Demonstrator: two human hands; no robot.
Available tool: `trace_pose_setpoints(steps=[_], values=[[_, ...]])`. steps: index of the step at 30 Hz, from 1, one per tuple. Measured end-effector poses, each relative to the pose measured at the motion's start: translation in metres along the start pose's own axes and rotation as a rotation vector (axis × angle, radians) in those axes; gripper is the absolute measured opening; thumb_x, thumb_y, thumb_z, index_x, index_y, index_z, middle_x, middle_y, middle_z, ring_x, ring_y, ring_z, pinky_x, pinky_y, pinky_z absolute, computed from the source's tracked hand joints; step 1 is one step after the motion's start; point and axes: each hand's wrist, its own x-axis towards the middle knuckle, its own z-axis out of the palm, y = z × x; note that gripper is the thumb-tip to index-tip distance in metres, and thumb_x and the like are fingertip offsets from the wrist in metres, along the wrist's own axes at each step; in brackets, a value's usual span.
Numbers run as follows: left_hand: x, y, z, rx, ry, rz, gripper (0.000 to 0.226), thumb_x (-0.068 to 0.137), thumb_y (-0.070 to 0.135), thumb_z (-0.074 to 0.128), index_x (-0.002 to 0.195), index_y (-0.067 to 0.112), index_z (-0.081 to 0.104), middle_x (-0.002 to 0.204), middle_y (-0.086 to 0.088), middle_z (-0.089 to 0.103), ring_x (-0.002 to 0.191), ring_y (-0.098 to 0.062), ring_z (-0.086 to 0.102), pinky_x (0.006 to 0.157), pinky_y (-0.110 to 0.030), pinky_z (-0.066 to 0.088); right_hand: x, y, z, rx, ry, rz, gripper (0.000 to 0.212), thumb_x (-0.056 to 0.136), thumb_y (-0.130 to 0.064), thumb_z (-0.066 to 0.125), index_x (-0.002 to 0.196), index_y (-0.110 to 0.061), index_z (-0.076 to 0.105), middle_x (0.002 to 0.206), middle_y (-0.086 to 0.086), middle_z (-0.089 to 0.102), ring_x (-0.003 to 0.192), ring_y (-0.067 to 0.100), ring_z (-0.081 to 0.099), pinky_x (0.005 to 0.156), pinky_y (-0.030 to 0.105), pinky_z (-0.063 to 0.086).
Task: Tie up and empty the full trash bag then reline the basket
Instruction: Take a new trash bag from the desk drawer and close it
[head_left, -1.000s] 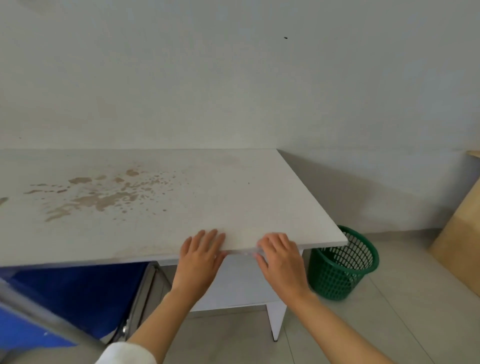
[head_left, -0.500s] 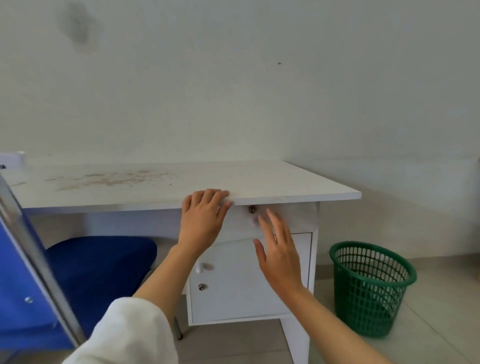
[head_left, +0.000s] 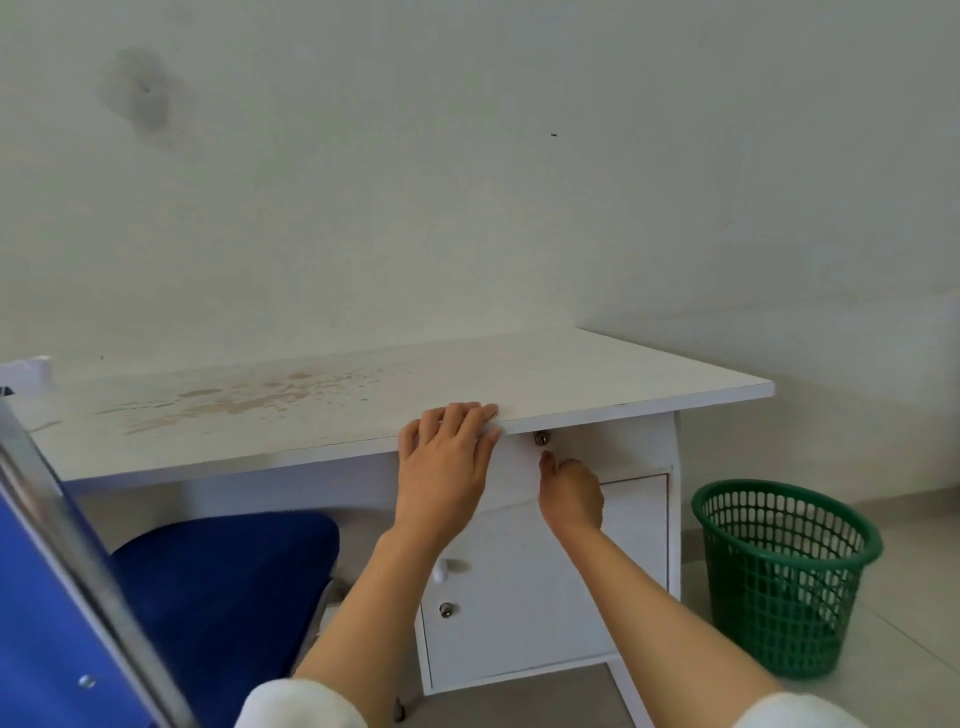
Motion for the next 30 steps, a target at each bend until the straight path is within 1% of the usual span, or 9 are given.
trace_pose_setpoints(steps=[2, 7, 11, 15, 20, 23, 26, 28, 30], values=[[0.001, 0.0, -0.002, -0.02, -0.029, -0.007, 0.041, 0.099, 0.045, 0.024, 0.132, 0.036, 0.046, 0.13, 0.017, 0.049, 0.121, -0.01, 0.037, 0.097, -0.023, 0.012, -0.002, 0.0, -0.006, 0.058, -0.031, 0.019, 0.045, 0.1, -0.036, 0.033, 0.089, -0.001, 0.059, 0.093, 0.016, 0.062, 0.092, 0.032, 0.058, 0.068, 0.027, 0.033], [0.004, 0.003, -0.009, -0.101, -0.079, -0.043, 0.035, 0.1, 0.038, 0.033, 0.133, 0.042, 0.045, 0.136, 0.019, 0.046, 0.127, -0.007, 0.032, 0.097, -0.021, 0.011, -0.024, 0.016, -0.025, 0.196, -0.032, -0.03, 0.045, 0.097, -0.034, 0.04, 0.058, -0.013, 0.036, 0.055, 0.001, 0.043, 0.056, 0.024, 0.049, 0.052, 0.027, 0.034], [-0.002, 0.013, -0.013, -0.111, -0.061, -0.106, 0.036, 0.101, 0.031, 0.035, 0.135, 0.036, 0.046, 0.139, 0.012, 0.047, 0.129, -0.012, 0.033, 0.104, -0.026, 0.009, -0.056, 0.032, -0.054, 0.228, -0.085, -0.111, 0.045, 0.094, -0.032, 0.044, 0.055, -0.014, 0.032, 0.052, 0.002, 0.036, 0.054, 0.023, 0.046, 0.053, 0.029, 0.033], [-0.023, 0.028, -0.014, -0.05, -0.088, -0.194, 0.045, 0.101, 0.035, 0.027, 0.146, 0.031, 0.024, 0.154, 0.007, 0.024, 0.144, -0.017, 0.008, 0.116, -0.037, -0.003, -0.099, 0.055, -0.079, 0.195, -0.176, -0.226, 0.047, 0.095, -0.031, 0.046, 0.054, -0.017, 0.031, 0.048, -0.002, 0.03, 0.049, 0.018, 0.035, 0.05, 0.028, 0.027], [-0.03, 0.031, -0.026, -0.208, -0.229, -0.179, 0.06, 0.098, 0.039, 0.04, 0.15, 0.025, 0.013, 0.158, 0.006, 0.005, 0.145, -0.016, -0.011, 0.117, -0.039, 0.008, -0.119, 0.07, -0.09, 0.211, -0.215, -0.256, 0.045, 0.095, -0.031, 0.048, 0.055, -0.017, 0.032, 0.049, -0.002, 0.03, 0.05, 0.013, 0.029, 0.051, 0.028, 0.023], [-0.033, 0.035, -0.027, -0.216, -0.132, -0.168, 0.055, 0.095, 0.035, 0.048, 0.145, 0.02, 0.03, 0.155, 0.001, 0.02, 0.144, -0.02, 0.004, 0.115, -0.04, 0.019, -0.118, 0.073, -0.093, 0.174, -0.243, -0.272, 0.043, 0.095, -0.036, 0.045, 0.058, -0.017, 0.036, 0.051, -0.002, 0.035, 0.051, 0.014, 0.036, 0.052, 0.028, 0.026], [-0.032, 0.049, -0.02, -0.165, 0.003, -0.079, 0.031, 0.092, 0.035, 0.055, 0.116, 0.017, 0.063, 0.122, 0.001, 0.053, 0.119, -0.022, 0.044, 0.091, -0.038, 0.044, -0.113, 0.075, -0.096, 0.101, -0.267, -0.314, 0.043, 0.095, -0.042, 0.043, 0.06, -0.018, 0.038, 0.051, -0.004, 0.038, 0.051, 0.012, 0.038, 0.051, 0.026, 0.027], [-0.027, 0.062, -0.014, -0.159, -0.135, -0.145, 0.036, 0.092, 0.044, 0.05, 0.115, 0.019, 0.062, 0.114, 0.002, 0.055, 0.108, -0.021, 0.05, 0.083, -0.035, 0.046, -0.111, 0.078, -0.096, 0.055, -0.273, -0.333, 0.042, 0.095, -0.045, 0.042, 0.063, -0.019, 0.039, 0.052, -0.004, 0.039, 0.05, 0.008, 0.036, 0.05, 0.024, 0.026], [-0.016, 0.069, -0.007, -0.195, -0.354, -0.353, 0.053, 0.092, 0.053, 0.044, 0.133, 0.019, 0.045, 0.131, -0.007, 0.045, 0.115, -0.028, 0.049, 0.089, -0.037, 0.044, -0.11, 0.079, -0.095, 0.019, -0.268, -0.346, 0.04, 0.095, -0.047, 0.041, 0.065, -0.02, 0.04, 0.053, -0.004, 0.038, 0.049, 0.008, 0.035, 0.048, 0.02, 0.025]])
